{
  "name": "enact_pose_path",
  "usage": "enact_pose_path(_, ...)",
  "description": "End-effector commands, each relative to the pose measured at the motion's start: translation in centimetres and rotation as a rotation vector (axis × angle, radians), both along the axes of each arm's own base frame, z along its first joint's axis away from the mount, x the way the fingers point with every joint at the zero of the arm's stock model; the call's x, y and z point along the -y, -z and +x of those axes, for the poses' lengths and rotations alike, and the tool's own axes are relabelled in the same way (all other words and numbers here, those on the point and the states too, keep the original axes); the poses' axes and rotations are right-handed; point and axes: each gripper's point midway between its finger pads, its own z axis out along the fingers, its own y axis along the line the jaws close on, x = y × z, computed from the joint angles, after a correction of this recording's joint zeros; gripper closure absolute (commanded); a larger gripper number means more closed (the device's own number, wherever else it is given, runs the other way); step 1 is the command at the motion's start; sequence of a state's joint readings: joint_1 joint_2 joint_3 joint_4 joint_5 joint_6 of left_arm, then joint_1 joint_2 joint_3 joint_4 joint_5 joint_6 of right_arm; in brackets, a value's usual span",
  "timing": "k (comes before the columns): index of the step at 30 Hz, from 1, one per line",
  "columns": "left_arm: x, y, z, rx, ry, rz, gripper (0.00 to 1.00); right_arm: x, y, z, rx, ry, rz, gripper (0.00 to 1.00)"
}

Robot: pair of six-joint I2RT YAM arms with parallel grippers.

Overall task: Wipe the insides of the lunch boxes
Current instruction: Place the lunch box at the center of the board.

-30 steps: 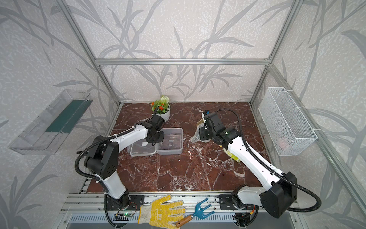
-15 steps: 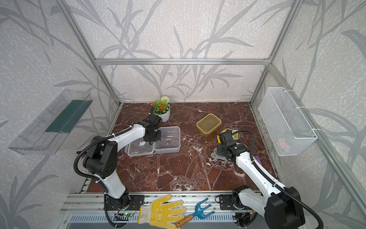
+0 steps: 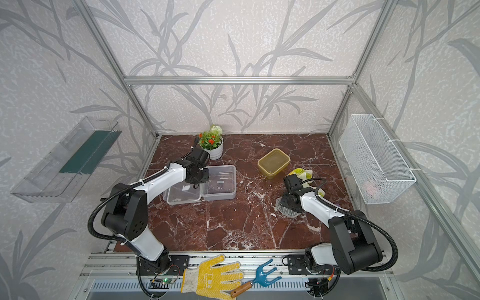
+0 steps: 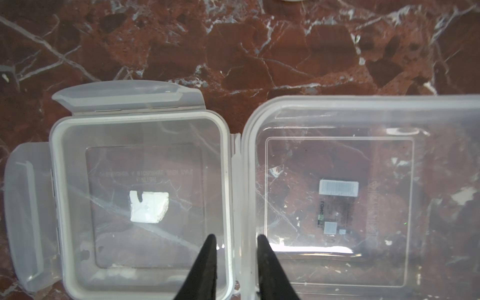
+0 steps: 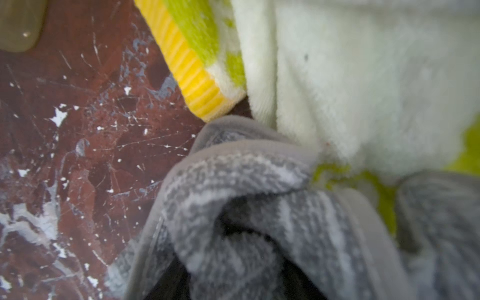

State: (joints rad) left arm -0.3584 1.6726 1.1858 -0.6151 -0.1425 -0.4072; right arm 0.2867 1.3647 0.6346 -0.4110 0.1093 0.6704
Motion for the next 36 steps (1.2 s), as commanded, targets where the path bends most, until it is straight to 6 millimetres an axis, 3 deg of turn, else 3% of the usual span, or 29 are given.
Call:
enact_pose_path(1, -0.4, -2.0, -0.1, 0.068, -0.025, -0.017, 0.6, 2.3, -1.2, 0.0, 0.021, 0.07, -0.088, 0.35)
enact_pose_path(6, 1.2, -4.6, -0.6, 0.172, -0.006, -0.068, 0.47, 0.9, -4.5, 1.2, 0.125, 0.007, -0.023, 0.24)
enact_pose_path(9, 2.4, -6.2, -1.1, 0.233, 0.021, -0.058, 0.39, -0.1, -7.6, 1.6, 0.205, -0.061, -0.042, 0.17)
enact_pose_path(13, 4.5, -7.8, -1.8, 0.29, 0.068, -0.056, 0.36, -1.6, -11.5, 1.8, 0.29, -0.135, -0.13, 0.16)
enact_pose_path(17, 5.2, -8.2, -2.5, 0.311, 0.082, -0.048, 0.36, -2.9, -13.5, 2.0, 0.326, -0.171, -0.188, 0.16)
enact_pose_path(21, 4.9, -8.0, -3.1, 0.308, 0.081, -0.041, 0.36, -4.1, -13.2, 1.9, 0.308, -0.191, -0.225, 0.19)
enact_pose_path(27, 4.2, -8.1, -3.6, 0.311, 0.083, -0.013, 0.36, -1.0, -10.4, 0.0, 0.245, -0.062, -0.31, 0.33)
enact_pose_path(29, 3.8, -8.2, -3.7, 0.319, 0.076, 0.002, 0.36, -2.4, -10.0, 0.2, 0.272, -0.113, -0.234, 0.33)
enact_pose_path(32, 3.9, -8.4, -3.8, 0.326, 0.081, -0.012, 0.36, -7.3, -9.5, 1.1, 0.296, -0.283, -0.067, 0.29)
enact_pose_path(36, 3.9, -8.3, -4.1, 0.318, 0.08, -0.023, 0.36, -10.1, -7.6, 2.1, 0.205, -0.357, -0.101, 0.23)
